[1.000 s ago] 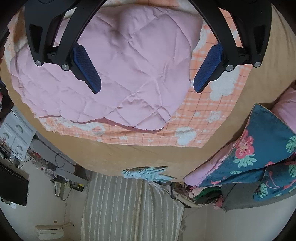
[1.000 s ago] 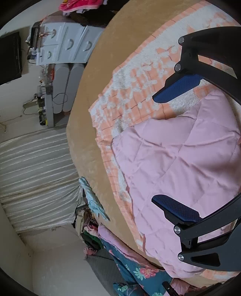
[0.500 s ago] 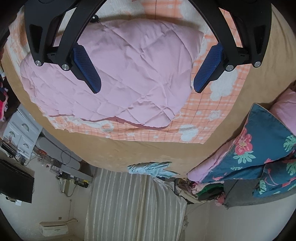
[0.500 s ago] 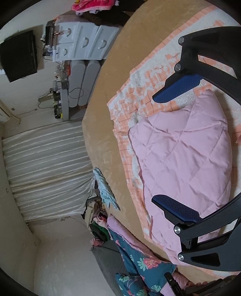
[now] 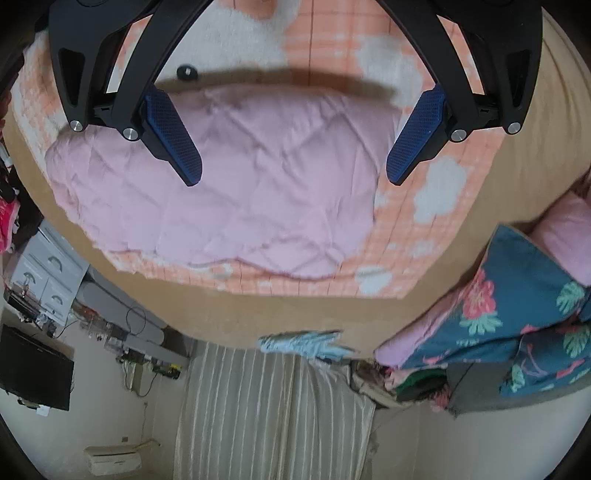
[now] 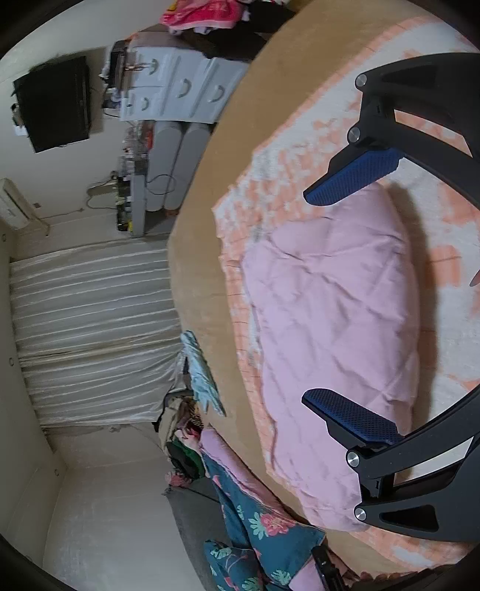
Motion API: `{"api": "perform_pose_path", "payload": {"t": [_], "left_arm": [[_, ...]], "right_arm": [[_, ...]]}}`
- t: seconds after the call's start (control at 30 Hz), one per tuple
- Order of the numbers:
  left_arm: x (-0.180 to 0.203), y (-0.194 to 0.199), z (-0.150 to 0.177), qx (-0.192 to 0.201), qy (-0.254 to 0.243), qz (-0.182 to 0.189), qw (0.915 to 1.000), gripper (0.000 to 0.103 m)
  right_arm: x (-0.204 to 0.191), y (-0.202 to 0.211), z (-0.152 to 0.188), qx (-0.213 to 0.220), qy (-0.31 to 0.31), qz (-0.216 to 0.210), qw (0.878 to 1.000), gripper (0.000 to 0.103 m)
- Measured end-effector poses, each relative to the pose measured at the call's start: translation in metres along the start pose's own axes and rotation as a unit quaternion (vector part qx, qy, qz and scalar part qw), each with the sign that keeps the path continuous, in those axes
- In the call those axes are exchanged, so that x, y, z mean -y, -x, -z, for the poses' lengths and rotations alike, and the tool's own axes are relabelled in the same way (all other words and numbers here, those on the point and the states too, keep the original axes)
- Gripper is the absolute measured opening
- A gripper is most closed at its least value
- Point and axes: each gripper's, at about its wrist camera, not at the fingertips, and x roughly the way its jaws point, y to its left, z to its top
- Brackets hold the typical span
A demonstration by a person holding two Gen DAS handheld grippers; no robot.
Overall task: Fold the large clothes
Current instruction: 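Slide both tools under the coat's folded edge and grip it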
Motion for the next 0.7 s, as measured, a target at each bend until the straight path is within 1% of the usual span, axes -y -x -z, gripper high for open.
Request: {"api": "perform_pose_path", "payload": {"t": [0.17,0.33,0.37,0.43,0.57,0.63,0.7], "left_arm": [[-0.005,-0.010,0.025,-0.035,0.014,-0.003,0.9993,0.094],[-0.018,-0.028,0.042,-0.076,0.056,0.010,0.9954,0.094],[-0.023,-0.034,0.045,-0.085,0.074,0.022,0.9934,0.094],[-0.029,-0.041,0.052,-0.096,0.097,0.032,0.9901,0.094],[-0.033,-0.052,0.061,-0.113,0.126,0.047,0.9844,0.094],[-0.038,-0.059,0.066,-0.122,0.156,0.071,0.9777,0.094],[-0.043,-0.065,0.070,-0.126,0.176,0.081,0.9730,0.094]], "right_arm": [[0.003,-0.004,0.026,-0.031,-0.022,0.002,0.999,0.099],[0.010,-0.015,0.042,-0.056,-0.050,0.010,0.997,0.099],[0.012,-0.019,0.045,-0.061,-0.054,0.010,0.997,0.099],[0.014,-0.024,0.049,-0.070,-0.061,0.012,0.996,0.099],[0.025,-0.039,0.059,-0.095,-0.093,0.009,0.991,0.099],[0.029,-0.048,0.065,-0.112,-0.109,0.008,0.988,0.099],[0.032,-0.054,0.069,-0.122,-0.122,0.009,0.985,0.099]]}}
